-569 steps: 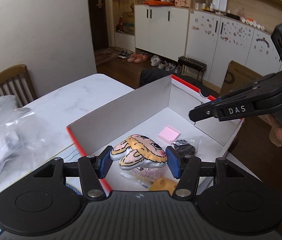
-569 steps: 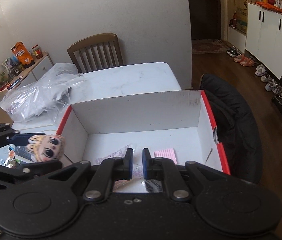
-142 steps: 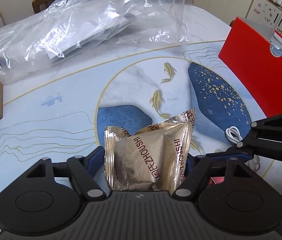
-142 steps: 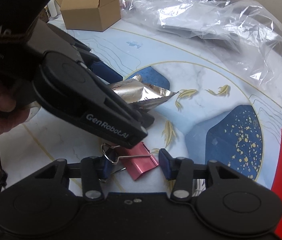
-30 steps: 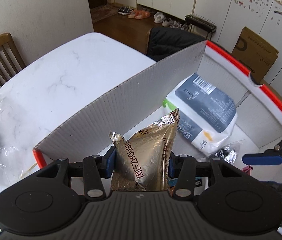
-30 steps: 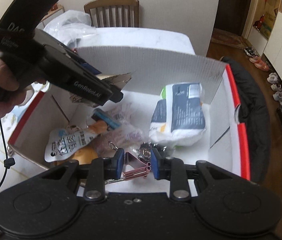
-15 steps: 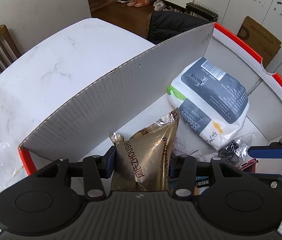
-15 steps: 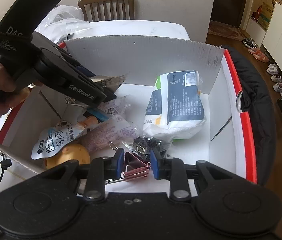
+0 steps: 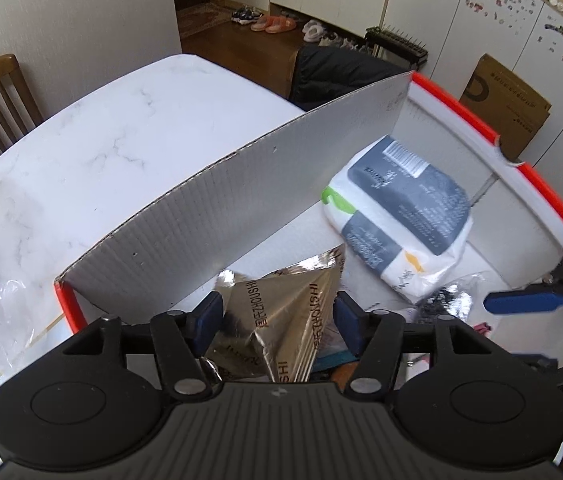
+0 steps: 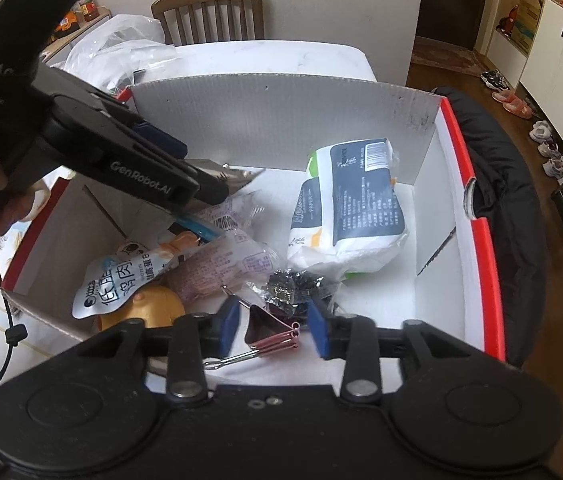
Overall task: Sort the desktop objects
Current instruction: 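Open both tools to drop the packet and clip into the shoebox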
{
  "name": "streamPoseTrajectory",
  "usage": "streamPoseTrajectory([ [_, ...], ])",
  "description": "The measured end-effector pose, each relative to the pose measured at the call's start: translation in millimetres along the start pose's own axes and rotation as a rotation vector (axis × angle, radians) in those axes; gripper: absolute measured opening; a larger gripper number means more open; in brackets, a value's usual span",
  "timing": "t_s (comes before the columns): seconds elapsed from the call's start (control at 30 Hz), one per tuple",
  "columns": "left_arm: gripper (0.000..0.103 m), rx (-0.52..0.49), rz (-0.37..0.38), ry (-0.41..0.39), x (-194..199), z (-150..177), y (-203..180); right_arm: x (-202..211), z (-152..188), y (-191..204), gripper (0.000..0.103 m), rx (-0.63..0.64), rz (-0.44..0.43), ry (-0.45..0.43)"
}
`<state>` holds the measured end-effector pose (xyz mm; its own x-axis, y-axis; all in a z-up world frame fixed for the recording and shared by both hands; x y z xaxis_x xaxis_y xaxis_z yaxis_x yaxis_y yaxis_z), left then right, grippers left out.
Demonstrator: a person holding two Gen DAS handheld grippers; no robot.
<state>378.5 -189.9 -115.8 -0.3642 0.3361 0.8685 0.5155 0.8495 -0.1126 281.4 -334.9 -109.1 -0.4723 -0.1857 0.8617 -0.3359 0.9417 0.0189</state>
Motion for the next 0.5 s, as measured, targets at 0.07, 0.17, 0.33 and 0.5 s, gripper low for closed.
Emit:
streamPoseTrajectory([
  [0.07,0.063,0.002,0.008,-0.014,7.7,1.9,-2.2,4.8,0.2,0.1,0.057,-0.004,-0.002,-0.017],
  [0.17,0.066,0.009,0.019,-0.041,20.8,5.2,-4.5,12.5,-0.9,0.3,0.061,-0.009,-0.003,-0.039],
  [0.33,0.066,0.021,0.029,-0.089,46.8,12.7,-8.3,24.8,-3.7,0.4,0.063,-0.023,-0.001,-0.069],
  [0.5,0.066,0.016,0.034,-0.134,71.3,18.9,-14.8,37.3,-5.6,4.9,0.063,-0.027,0.003,-0.101],
])
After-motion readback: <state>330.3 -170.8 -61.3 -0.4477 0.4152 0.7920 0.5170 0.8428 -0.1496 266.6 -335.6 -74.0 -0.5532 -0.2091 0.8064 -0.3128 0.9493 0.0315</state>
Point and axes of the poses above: each gripper's, at about its wrist camera, not at the fingertips, and x roughly against the way its jaws point, y to its left, z to its underside, the point moved 2 cm from there along -x, roughly the way its jaws point, and after that the axes turned 5 degrees about z, right-handed, at the moved point
